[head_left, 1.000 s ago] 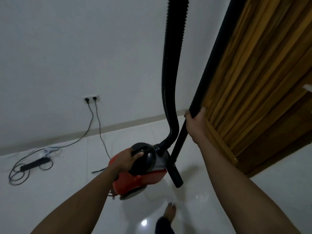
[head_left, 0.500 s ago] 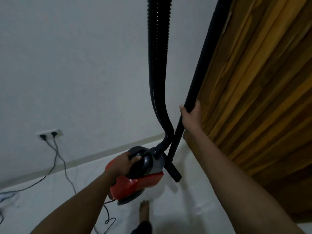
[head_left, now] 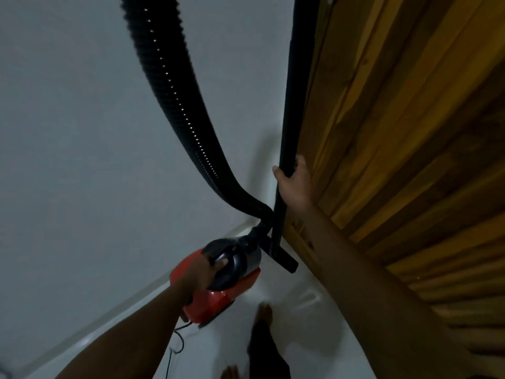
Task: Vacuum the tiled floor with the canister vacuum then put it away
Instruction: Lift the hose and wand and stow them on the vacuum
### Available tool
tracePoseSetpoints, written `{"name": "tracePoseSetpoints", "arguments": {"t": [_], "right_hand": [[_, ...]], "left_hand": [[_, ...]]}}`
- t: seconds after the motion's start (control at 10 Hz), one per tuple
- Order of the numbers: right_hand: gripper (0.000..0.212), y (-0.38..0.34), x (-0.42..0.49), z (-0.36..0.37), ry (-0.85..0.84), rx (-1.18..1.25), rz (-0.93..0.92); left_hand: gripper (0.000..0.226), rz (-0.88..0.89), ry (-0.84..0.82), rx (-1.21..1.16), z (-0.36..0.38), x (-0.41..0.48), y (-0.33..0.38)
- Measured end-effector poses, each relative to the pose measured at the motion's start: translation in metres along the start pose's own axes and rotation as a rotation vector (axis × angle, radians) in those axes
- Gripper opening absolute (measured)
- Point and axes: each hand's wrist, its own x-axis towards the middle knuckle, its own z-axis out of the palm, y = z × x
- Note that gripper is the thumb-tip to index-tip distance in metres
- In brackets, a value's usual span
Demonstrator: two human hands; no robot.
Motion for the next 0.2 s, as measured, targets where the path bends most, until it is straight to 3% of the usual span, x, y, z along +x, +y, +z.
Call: {"name": "tracePoseSetpoints", "arguments": {"t": [0.1, 0.2], "right_hand": [[0.036, 0.032, 0.064, 0.005, 0.058, -0.015, 0.042], [0.052, 0.072, 0.131, 0.011, 0.051, -0.025, 0.102]], "left_hand": [[0.024, -0.061, 0.006, -0.034, 0.004, 0.065, 0.017], [0.028, -0.071, -0.016, 0.042, 0.026, 0.178, -0.005]]}}
